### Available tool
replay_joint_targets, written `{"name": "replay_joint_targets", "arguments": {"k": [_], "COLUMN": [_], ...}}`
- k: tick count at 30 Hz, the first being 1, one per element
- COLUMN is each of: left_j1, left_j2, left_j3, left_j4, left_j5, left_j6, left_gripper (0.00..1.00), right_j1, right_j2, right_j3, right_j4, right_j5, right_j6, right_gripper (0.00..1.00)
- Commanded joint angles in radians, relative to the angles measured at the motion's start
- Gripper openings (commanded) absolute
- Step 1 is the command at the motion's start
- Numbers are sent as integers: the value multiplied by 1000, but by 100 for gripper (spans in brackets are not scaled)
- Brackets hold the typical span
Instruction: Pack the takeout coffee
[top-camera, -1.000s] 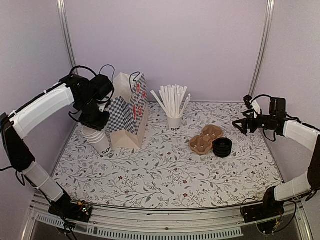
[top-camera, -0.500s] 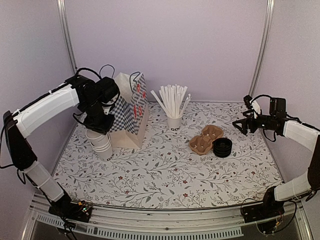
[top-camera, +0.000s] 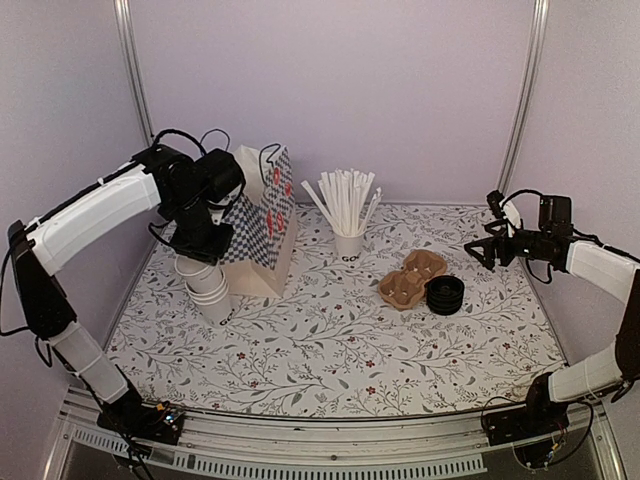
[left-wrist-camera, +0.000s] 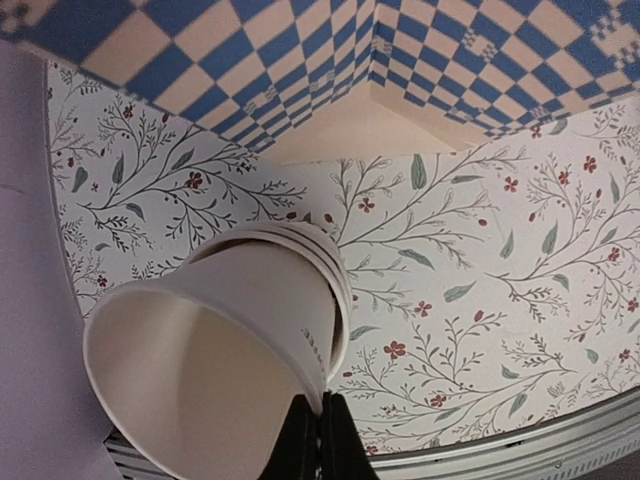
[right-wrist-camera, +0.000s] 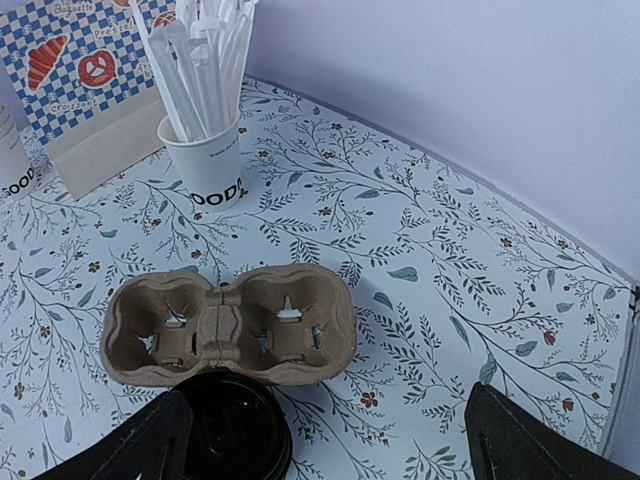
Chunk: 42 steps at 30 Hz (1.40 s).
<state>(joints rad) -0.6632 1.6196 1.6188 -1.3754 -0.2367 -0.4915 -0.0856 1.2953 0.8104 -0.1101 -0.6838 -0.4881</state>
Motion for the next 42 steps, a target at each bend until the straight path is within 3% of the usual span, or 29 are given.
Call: {"name": "replay_joint_targets", "arguments": {"k": [1, 16, 23, 33, 42], "left_j1": [-20, -35, -181, -546, -646], "left_j2": [-61, -218, -211, 111, 383], "left_j3": [74, 82, 192, 247, 360], "left_j4": [-13, -11, 10, 82, 147], "left_j5": [-30, -37, -63, -32, 73], "left_j6": [-58, -127, -61, 203, 314], "left_gripper": [0, 0, 0, 0, 0], "right_j1": [-3, -3, -3, -3, -3], "right_j2": [3, 28, 42, 48, 49], "right_j3": [16, 21, 25, 28, 29], "right_j4": [-10, -15, -18, -23, -26], "right_j5": [-10, -5, -5, 2, 7], "right_j6": [-7, -8, -9, -12, -18], "right_gripper": [99, 99, 99, 99, 99]}}
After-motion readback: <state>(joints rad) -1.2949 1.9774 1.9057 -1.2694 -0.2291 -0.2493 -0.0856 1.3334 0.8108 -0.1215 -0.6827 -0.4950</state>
